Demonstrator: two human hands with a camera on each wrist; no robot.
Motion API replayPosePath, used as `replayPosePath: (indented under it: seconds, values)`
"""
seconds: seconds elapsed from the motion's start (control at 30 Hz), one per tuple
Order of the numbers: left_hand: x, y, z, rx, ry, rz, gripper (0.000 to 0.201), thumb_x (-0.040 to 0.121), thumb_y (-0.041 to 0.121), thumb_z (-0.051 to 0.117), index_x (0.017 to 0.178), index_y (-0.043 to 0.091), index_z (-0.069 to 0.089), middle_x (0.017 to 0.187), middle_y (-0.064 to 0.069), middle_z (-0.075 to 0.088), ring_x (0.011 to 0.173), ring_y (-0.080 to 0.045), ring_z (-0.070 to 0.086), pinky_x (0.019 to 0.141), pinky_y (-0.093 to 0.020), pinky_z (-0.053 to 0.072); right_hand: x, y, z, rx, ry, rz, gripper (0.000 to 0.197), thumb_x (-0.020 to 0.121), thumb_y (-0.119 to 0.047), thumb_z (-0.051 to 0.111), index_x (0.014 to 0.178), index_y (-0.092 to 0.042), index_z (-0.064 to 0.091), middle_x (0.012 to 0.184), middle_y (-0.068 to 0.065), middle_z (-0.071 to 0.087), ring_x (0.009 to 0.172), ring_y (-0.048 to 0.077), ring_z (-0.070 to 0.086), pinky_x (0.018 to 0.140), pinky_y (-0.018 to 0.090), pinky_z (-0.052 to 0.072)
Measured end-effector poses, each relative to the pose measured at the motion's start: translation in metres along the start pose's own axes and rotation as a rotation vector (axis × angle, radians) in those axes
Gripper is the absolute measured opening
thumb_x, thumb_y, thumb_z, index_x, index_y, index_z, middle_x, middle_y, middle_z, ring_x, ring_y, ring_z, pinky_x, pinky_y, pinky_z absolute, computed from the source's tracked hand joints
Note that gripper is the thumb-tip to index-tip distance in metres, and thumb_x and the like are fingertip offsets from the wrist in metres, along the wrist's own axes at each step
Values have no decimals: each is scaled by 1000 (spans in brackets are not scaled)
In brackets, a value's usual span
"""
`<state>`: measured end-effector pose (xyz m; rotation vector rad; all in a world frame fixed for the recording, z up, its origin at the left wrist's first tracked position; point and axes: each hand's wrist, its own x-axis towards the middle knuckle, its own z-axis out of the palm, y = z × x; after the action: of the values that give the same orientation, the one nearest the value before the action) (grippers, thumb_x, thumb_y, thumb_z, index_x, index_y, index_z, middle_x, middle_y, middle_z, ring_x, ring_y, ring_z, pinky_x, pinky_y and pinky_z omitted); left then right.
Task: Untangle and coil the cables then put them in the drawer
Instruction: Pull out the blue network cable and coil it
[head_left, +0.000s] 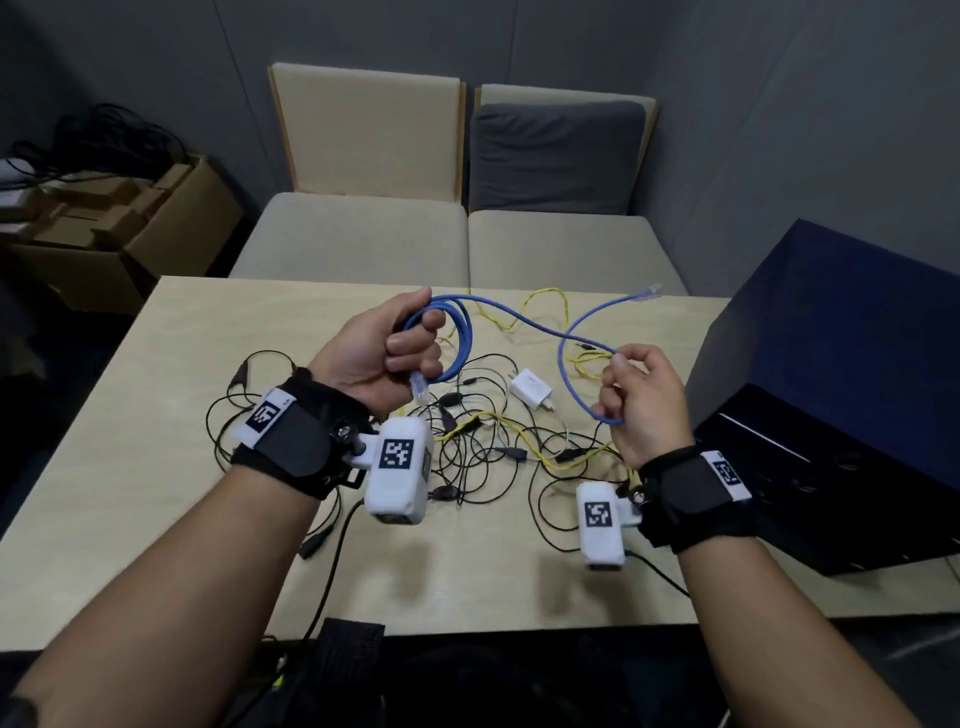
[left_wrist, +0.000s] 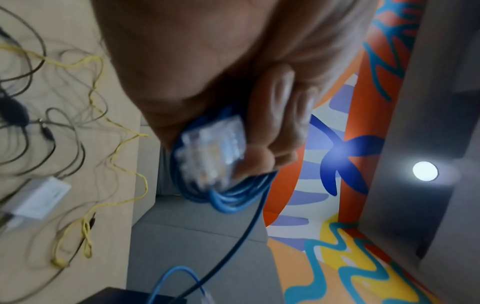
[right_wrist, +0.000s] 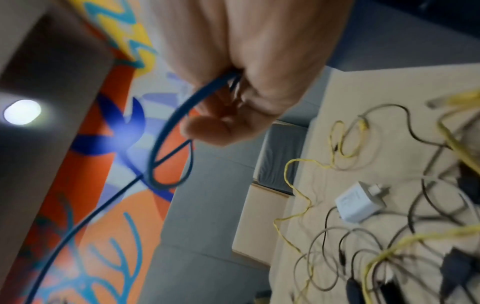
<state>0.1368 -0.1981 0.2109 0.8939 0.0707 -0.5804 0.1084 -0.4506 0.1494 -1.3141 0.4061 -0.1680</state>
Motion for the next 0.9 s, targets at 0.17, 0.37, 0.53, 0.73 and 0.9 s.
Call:
replayPosePath:
  seconds: [0.17,0.37,0.53,0.73,0.9]
  values:
    - [2,2,-1,-229,-13,78,33,94,32,41,68,14,51,32,7,28,28,-6,26,42,-14,36,7,7,-15,-28,9,-45,19,99,-6,45,84,-15,51,65,2,45,37,6,25,35,14,20]
    - [15,5,-5,-613,63,295,33,100,25,38,86,3,58,53,6,46,44,-8,43,49,-17,44,-3,23,-9,-585,-102,-263,17,94,-17,58,78,-20,61,60,-11,51,52,3,43,53,20,37]
    - [23,3,-7,-544,104,434,36,98,9,39,85,-2,71,86,-7,71,71,-13,68,81,-25,53,-21,25,2,-834,-255,-327,8,95,-17,54,94,-17,63,74,5,58,61,8,48,58,23,38]
    - [37,-8,-12,-159,200,573,34,101,6,36,132,-6,42,113,-5,64,95,-9,67,86,-20,50,-42,38,21,-1024,-586,-304,20,93,-22,58,113,-25,61,80,-6,61,73,12,58,74,32,48]
    - [40,-18,-19,260,265,587,34,98,-2,40,132,2,36,117,-3,62,102,-14,65,96,-28,48,-58,25,38,-831,-700,-329,25,86,-25,61,111,-23,65,73,-11,52,65,13,47,69,28,41]
